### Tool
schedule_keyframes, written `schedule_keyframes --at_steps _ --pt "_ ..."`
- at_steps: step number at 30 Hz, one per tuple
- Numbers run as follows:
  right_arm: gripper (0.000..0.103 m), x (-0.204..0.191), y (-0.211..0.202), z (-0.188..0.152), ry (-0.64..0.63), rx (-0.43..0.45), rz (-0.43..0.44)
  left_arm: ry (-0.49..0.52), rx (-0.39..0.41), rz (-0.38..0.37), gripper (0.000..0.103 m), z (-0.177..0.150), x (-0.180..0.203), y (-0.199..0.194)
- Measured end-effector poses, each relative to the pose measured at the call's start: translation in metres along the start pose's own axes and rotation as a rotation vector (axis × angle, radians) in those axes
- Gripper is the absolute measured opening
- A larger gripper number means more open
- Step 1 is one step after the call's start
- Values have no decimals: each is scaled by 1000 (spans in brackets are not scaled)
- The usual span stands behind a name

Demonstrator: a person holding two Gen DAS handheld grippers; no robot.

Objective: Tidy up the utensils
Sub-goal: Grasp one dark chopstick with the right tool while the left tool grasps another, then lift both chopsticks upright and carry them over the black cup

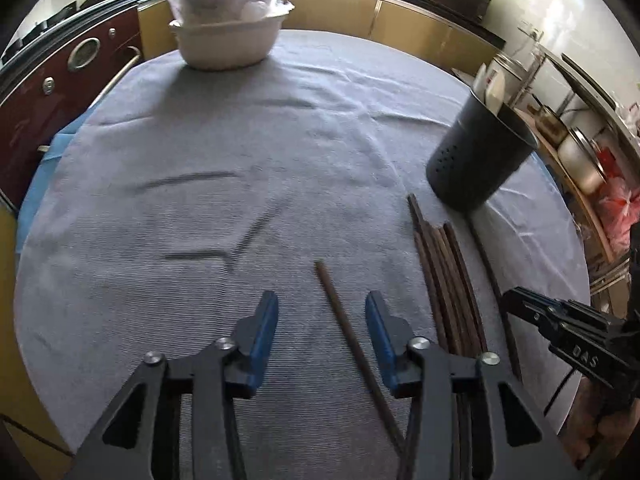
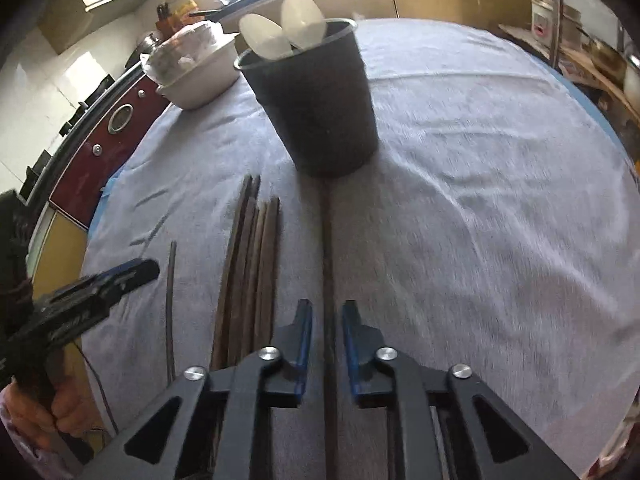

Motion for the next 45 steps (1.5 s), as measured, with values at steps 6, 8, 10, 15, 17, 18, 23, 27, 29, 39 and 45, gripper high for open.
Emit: schedule_keyframes --at_steps 6,8,10,15,17,18,23,27,29,39,45 --pt "18 -6 20 22 -33 -51 -64 -18 -90 32 47 3 -1 14" --pt "19 -8 25 29 -55 -64 -93 -16 -121 37 47 3 4 23" --pt "19 -12 29 34 -80 -79 -116 8 -118 58 47 5 9 27" --pt "6 -14 34 42 -107 -91 -122 11 -107 35 8 12 10 27" --pt "6 -10 30 40 -73 -79 -80 -15 -103 -1 7 12 7 24" --pt "6 -8 25 38 -69 -59 -75 -24 -89 -18 6 10 6 21" --pt "6 -5 -12 30 -52 35 23 -45 35 -68 5 7 7 -21" --pt "6 -7 -52 28 -32 145 110 -19 143 -96 5 15 18 -66" --pt "6 -8 -72 27 -30 200 141 -6 193 -105 5 19 24 -85" --pt "6 -28 -142 26 -39 475 224 50 400 -143 5 41 58 -146" --pt "6 -36 -170 32 -47 584 224 66 476 -143 5 55 63 -161"
Point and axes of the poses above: each gripper's, at about its wrist camera, not at the fingertips, and y roughly the way its jaws point, x to its right, z to its top, the point moved 7 cm from there along y, roughly the way its jaws point, and after that the axes turned 3 degrees about -x, right-handed, at the moved point
